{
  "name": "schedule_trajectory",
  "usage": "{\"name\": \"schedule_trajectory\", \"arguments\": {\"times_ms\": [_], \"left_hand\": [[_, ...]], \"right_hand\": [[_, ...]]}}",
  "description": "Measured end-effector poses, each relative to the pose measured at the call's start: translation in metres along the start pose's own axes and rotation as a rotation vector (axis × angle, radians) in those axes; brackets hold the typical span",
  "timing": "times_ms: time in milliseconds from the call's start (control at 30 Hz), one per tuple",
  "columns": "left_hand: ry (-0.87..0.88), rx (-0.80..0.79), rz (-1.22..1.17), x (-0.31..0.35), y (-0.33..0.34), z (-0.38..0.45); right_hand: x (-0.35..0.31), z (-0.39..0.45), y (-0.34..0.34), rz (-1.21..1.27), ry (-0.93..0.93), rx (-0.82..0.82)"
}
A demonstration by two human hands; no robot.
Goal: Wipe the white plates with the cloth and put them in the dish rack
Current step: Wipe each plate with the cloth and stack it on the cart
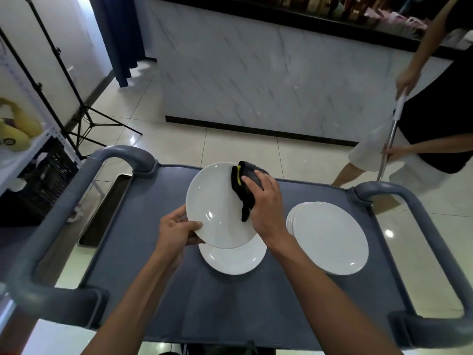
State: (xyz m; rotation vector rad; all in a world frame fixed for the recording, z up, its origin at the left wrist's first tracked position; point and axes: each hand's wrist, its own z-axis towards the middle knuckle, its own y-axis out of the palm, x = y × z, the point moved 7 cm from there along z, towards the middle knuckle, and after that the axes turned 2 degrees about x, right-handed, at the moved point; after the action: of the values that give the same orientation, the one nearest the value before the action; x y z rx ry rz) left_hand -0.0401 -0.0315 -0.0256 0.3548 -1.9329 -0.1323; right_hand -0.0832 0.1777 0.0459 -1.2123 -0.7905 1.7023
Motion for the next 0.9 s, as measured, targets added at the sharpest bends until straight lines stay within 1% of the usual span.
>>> {"name": "schedule_trajectory", "arguments": {"times_ms": [267, 500, 567, 700, 900], "left_hand": [[0.046, 0.041, -0.062, 0.013, 0.007, 0.005], [0.072, 0.051, -0.069, 0.022, 0.011, 0.013], [0.077, 0.048, -0.061, 0.023, 0.012, 0.015], [0.084, 0.052, -0.042, 0.024, 0.01, 0.018], [0.097, 0.071, -0.059, 0.028, -0.001, 0.021]], "right_hand": [[0.001, -0.015, -0.005, -0.022, 0.014, -0.035], [-0.022, -0.036, 0.007, 0.036, -0.013, -0.086], [-0.032, -0.04, 0.011, 0.064, -0.037, -0.105], [-0.055, -0.046, 0.023, 0.089, -0.141, -0.185], [-0.054, -0.053, 0.02, 0.108, -0.169, -0.186]]}}
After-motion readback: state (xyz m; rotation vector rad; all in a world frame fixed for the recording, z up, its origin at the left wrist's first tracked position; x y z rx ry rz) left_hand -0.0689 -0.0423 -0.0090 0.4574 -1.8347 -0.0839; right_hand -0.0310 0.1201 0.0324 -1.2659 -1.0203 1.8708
